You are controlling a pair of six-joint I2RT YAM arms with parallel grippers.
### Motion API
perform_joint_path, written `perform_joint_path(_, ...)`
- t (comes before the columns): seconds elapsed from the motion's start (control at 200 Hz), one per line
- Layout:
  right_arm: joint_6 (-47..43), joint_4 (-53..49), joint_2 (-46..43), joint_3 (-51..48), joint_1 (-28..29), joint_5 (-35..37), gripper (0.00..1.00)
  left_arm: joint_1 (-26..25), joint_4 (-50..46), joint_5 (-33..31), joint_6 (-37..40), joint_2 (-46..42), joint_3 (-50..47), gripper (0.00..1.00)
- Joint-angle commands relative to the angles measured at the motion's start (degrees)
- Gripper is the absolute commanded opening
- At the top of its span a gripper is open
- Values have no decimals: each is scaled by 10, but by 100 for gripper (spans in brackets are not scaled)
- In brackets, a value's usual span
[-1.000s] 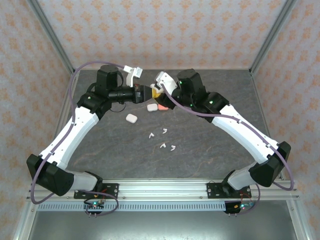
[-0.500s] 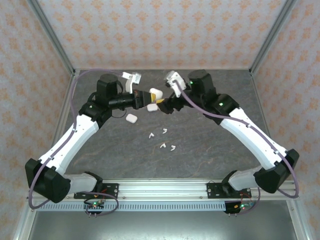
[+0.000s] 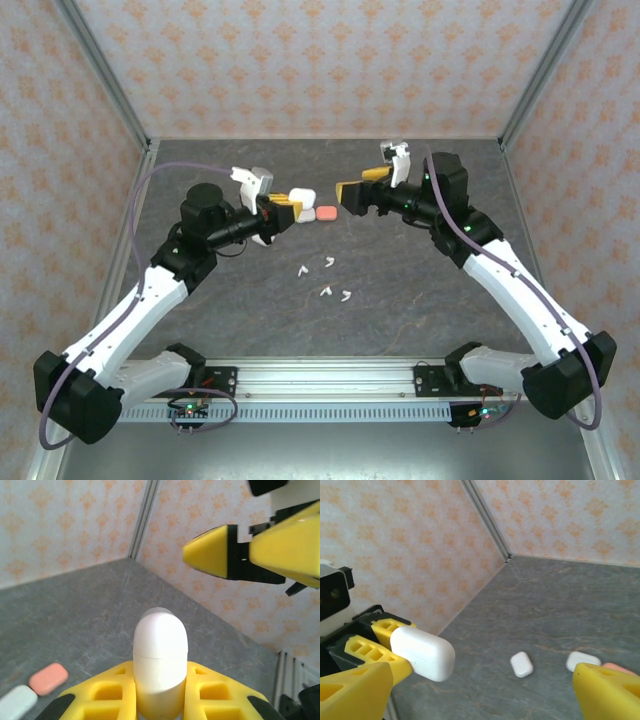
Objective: Insert the wireless bluetooth earbuds into the charging case
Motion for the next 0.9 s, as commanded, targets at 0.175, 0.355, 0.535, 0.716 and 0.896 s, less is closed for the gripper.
perform_joint_path(0.175,50,103,15,-30,43,-39,87,-4,19,76,140,13,21,0)
perform_joint_path(0.355,43,120,26,-54,72,-24,87,-4,58,97,133,28,22,0)
perform_joint_path(0.535,29,135,25,-75,82,6,88,-4,88,107,109,40,26,0)
perform_joint_path(0.716,20,125,17,-85,82,39,87,-3,121,110,88,58,27,0)
perform_joint_path(0.896,35,153,7,-109,82,63,86,-3,113,126,95,64,27,0)
